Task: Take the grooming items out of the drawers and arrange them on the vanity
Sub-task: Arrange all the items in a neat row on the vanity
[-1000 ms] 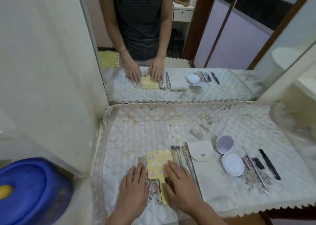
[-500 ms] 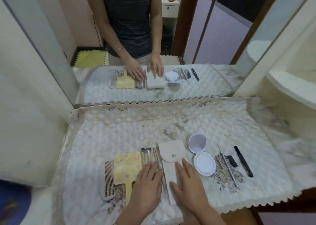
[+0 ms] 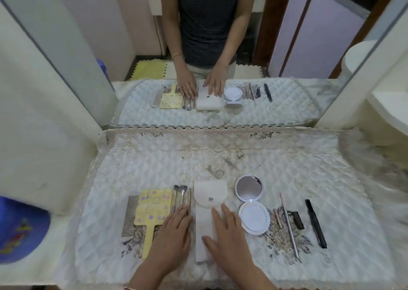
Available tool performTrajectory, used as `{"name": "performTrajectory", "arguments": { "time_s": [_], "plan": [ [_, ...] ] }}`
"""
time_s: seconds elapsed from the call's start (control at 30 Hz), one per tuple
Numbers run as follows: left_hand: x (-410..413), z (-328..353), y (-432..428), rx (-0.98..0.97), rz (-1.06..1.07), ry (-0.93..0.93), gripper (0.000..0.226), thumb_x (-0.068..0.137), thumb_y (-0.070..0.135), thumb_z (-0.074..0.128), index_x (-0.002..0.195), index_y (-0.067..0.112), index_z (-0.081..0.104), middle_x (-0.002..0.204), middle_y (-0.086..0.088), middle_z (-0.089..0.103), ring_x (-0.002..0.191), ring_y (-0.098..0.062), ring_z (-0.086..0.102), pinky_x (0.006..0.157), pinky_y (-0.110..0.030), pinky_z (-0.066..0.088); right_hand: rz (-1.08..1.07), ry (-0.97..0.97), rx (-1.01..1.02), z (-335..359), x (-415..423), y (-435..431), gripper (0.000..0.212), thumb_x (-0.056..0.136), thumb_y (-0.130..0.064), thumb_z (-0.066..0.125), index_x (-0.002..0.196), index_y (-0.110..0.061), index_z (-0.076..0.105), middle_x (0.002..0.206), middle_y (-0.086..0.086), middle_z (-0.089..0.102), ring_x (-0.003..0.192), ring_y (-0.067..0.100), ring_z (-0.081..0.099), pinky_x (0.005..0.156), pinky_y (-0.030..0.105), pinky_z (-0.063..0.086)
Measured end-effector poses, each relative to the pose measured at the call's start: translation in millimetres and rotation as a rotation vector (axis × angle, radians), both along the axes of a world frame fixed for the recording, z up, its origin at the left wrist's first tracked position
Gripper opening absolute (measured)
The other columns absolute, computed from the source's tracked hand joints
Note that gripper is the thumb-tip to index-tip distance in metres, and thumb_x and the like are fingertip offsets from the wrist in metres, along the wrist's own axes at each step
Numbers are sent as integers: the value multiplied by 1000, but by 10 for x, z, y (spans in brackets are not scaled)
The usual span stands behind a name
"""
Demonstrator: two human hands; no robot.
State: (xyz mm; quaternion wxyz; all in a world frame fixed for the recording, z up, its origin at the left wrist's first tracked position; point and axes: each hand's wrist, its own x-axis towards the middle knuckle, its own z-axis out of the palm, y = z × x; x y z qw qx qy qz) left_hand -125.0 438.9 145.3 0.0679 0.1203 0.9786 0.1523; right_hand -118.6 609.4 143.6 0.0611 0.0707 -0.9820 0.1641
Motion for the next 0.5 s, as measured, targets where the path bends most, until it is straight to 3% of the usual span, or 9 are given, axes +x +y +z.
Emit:
{"name": "performTrajectory", "arguments": {
  "time_s": [0.1,0.2,0.27,0.37,0.5],
  "plan": [
    [10,-59,-36,-20,6,-14,44,84,35,37,123,19,49,132,2,57,126,-8,35,106,-19,13,-6,-40,12,53,-27,-50,62,65,-59,38,113,-21,46,120,5,42,102,24,41,78,33,56],
    [13,-28,-44,-12,-1,-26,49,96,41,16,128,18,45,131,3,57,125,-9,38,107,-15,7,-22,-103,50,85,-15,-82,62,65,-60,37,112,-21,48,117,4,51,102,23,42,87,33,52],
    [2,14,-1,14,-4,-12,56,96,43,7,126,15,45,128,-2,60,123,-11,36,109,-14,3,-35,-95,61,181,-29,-35,59,66,-60,40,111,-24,51,117,3,57,103,20,43,79,30,57],
    [-29,31,129,82,-47,56,55,96,47,16,126,10,42,130,-12,56,127,-19,34,109,-24,11,-121,-116,-11,350,-84,210,53,66,-54,46,111,-26,51,114,3,66,106,19,44,78,35,56],
    [-8,-13,453,-19,-208,120,69,85,66,27,135,17,36,150,-4,27,141,-20,10,111,-30,5,-235,-196,-69,339,-114,651,65,70,-47,55,127,-20,43,131,14,53,121,33,48,99,43,42]
  ]
}}
